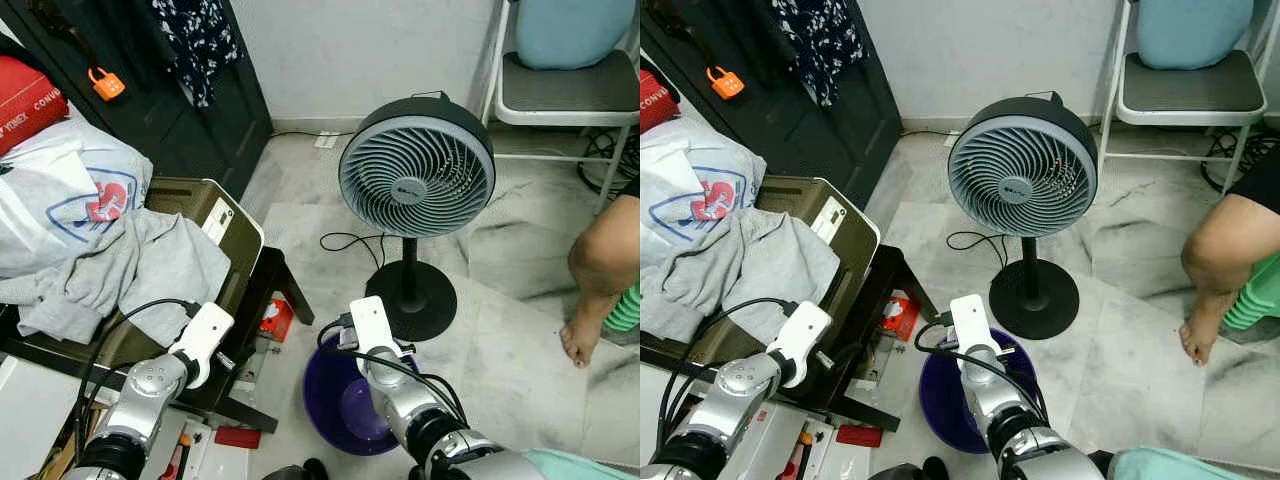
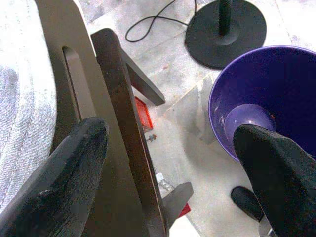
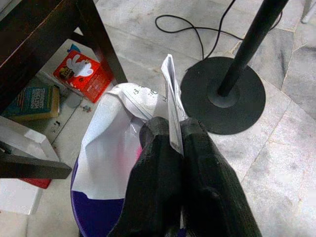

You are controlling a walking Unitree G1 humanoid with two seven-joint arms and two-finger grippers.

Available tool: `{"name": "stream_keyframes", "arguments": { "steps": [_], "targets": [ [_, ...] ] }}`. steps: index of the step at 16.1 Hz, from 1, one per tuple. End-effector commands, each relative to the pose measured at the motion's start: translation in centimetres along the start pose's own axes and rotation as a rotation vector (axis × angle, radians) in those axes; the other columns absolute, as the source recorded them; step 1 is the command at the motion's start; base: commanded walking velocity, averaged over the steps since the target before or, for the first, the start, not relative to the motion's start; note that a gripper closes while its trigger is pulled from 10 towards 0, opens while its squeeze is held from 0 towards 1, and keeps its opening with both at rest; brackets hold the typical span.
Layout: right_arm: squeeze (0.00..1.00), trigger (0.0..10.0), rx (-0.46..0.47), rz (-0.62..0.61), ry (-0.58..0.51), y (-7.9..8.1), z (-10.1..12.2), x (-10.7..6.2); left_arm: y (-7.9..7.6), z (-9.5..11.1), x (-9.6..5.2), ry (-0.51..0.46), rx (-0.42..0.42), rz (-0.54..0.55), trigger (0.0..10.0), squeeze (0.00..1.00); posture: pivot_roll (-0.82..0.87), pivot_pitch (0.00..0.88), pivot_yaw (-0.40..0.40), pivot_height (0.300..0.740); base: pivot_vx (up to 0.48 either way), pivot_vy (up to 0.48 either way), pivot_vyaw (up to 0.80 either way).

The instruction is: Clean up the room

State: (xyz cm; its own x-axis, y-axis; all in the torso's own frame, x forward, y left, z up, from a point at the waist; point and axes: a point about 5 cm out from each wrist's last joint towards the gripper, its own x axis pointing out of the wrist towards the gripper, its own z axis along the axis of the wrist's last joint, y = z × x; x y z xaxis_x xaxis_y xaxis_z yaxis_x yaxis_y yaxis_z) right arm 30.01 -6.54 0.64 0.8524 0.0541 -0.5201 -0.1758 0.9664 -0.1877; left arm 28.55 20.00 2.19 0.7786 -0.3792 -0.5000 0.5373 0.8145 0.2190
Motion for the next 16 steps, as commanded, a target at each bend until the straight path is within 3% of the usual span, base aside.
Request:
{"name": "stream_keyframes", "arguments": {
  "steps": [1,16],
  "targets": [
    [1.00,10.0,0.022,0.044,0.001,1.4,-0.2,-0.3,0.5,-0.7,-0.4,0.025,-0.006,0.025,10.0,0.00,-0.04,0.179,0.214,0.740,0.000,0.000,0.00],
    [1.00,10.0,0.033,0.025,-0.010,0.2,0.0,-0.1,0.6,-0.4,-0.2,0.019,-0.003,0.041,10.0,0.00,-0.05,0.165,0.207,0.740,0.000,0.000,0.00]
  ]
}}
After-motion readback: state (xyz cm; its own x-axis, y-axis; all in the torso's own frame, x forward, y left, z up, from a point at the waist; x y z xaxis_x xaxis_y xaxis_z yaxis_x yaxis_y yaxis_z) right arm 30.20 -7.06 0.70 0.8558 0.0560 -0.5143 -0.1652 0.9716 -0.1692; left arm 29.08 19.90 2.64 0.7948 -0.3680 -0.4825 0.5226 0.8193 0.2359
